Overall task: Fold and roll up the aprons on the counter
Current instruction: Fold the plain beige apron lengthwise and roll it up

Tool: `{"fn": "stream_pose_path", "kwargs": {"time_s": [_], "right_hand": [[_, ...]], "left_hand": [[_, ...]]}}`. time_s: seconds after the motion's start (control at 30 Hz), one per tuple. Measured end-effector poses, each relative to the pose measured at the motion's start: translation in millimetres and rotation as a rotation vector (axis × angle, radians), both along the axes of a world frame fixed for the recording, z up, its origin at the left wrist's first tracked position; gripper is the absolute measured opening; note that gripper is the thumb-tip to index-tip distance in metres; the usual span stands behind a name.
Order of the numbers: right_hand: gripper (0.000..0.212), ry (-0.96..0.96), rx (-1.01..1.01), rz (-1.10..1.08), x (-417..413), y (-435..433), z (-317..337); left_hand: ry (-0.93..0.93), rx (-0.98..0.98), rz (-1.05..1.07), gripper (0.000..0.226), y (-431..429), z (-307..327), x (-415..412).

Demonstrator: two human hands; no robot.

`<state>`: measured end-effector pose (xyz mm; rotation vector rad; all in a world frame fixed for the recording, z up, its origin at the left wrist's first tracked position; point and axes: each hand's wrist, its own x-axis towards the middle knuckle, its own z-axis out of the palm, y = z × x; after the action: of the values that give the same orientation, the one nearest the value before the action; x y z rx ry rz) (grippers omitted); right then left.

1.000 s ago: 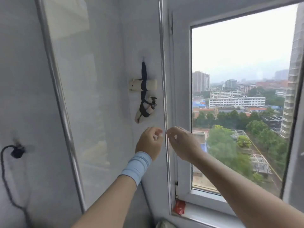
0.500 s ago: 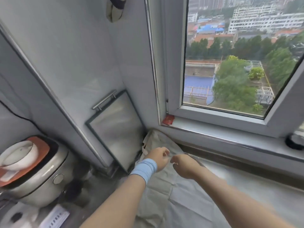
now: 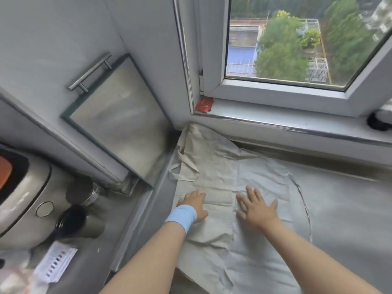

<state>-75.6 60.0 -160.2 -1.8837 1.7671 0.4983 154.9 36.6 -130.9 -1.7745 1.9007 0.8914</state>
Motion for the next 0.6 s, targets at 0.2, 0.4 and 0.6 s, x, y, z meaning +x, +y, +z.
{"fn": "stream_pose_path", "kwargs": {"time_s": [0.2,0.4,0.6], "right_hand": [[0.050,0.064,-0.241,-0.061,8,1,6],[0.034,-0.295,-0.363,0.125,68,48,25],[0.074,-0.299,-0.107,0.253,100,95,43]], "left_hand": [[0.369,-0.235,0.158,0.051,8,-10,-8],[0.166,-0.316,0.664,0.034,25,0,26],[0.084,0.189,0.509,0.035,53,0,45]]}}
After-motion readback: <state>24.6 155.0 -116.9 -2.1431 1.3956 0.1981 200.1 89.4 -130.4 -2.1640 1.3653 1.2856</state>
